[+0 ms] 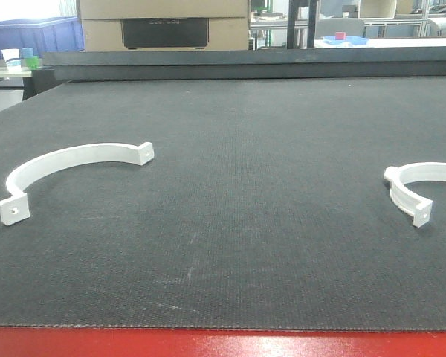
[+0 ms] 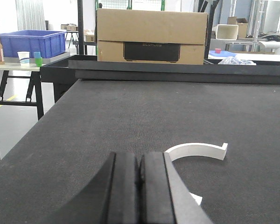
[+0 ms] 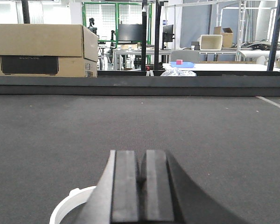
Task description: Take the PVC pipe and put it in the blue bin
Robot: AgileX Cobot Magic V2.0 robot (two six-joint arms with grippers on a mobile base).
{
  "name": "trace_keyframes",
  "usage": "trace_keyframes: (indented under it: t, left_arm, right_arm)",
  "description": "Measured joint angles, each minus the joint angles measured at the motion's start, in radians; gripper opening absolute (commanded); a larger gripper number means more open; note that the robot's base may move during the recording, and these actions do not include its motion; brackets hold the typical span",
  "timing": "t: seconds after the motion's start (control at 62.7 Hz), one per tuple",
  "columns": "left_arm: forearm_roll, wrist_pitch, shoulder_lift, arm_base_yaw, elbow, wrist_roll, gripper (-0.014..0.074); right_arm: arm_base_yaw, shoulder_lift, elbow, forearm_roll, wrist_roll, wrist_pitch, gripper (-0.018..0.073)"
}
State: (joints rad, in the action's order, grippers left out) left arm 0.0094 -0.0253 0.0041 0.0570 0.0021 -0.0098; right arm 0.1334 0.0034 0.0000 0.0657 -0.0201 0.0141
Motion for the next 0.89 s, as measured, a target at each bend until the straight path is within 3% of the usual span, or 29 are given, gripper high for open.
trace_keyframes:
  t: [0.367,0.511,0.718,0.894]
  left_arm:
    - [-0.002,0.037,0.000,0.000,0.000,0.000,-0.0111]
    - [-0.009,-0.004,-0.002,0.000,-0.097,0.000,-0.0111]
    - [0.016,-0.222,0.024,0.000,-0.386,0.000,-0.0111]
    - [0.031,-0.437,0.210,0.000,-0.627,0.000,-0.0111]
  right_arm:
    - [0.000,0.000,0.000,0.000,0.000,0.053,-0.0169]
    - [0.000,-0.002,-0.069,0.000,0.000,0.035,-0.0169]
    - [0.000,0.012,-0.332,0.000,0.000,-0.117,-0.0169]
    - [0.000,0.142,-0.536,0.000,0.000,-0.299,-0.0169]
